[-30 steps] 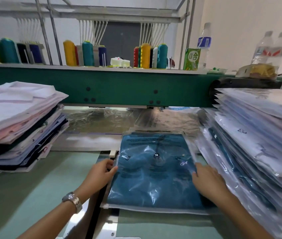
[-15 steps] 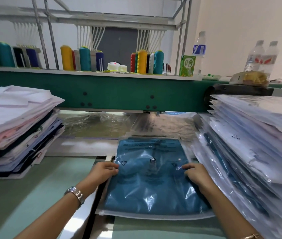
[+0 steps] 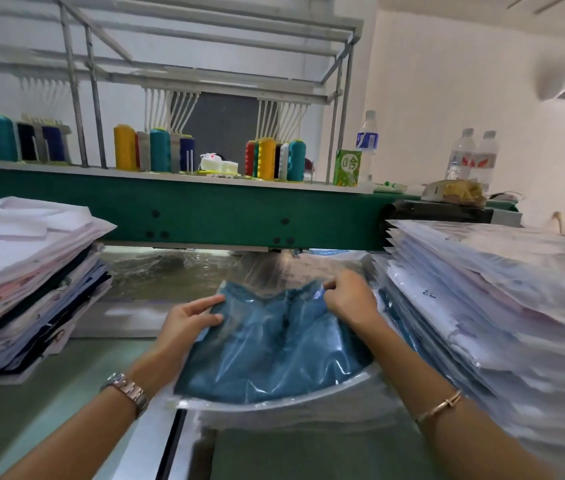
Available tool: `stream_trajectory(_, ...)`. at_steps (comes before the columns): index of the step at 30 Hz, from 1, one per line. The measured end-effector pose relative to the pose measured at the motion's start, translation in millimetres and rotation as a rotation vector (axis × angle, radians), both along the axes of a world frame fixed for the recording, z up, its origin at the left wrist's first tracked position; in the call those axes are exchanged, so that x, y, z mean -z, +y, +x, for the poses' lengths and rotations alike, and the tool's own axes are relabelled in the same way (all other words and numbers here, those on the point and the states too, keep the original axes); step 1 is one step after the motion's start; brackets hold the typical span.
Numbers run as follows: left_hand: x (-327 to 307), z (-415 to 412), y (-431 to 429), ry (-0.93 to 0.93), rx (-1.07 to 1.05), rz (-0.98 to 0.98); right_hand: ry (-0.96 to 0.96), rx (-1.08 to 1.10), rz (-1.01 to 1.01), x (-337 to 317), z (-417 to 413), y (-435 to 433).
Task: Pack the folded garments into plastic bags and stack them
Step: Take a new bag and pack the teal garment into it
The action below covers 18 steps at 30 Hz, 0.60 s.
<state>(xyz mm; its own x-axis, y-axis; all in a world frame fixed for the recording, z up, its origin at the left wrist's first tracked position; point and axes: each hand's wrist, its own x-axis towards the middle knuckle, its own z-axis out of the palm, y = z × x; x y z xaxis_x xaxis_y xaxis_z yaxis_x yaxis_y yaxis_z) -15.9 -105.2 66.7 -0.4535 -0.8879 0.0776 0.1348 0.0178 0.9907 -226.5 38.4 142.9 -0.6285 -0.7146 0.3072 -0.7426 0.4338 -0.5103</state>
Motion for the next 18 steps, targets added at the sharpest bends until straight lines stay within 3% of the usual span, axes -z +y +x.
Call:
stream_trajectory(3, -41, 9, 10, 0.089, -0.008, -0.076, 0.131, -0.019, -0.04, -53, 12, 4)
stream_trajectory(6, -84, 7, 26, 0.151, 0.007, -0.139, 0.146, -0.016, -0.11, -109, 15, 17)
stream_trajectory(12, -169, -29, 68, 0.286, 0.156, -0.215, 0.096, 0.038, -0.26, -206, -31, 82)
stream_trajectory(18, -197, -94, 123, 0.343, 0.279, -0.281, -0.025, 0.065, -0.271, -235, -121, 157)
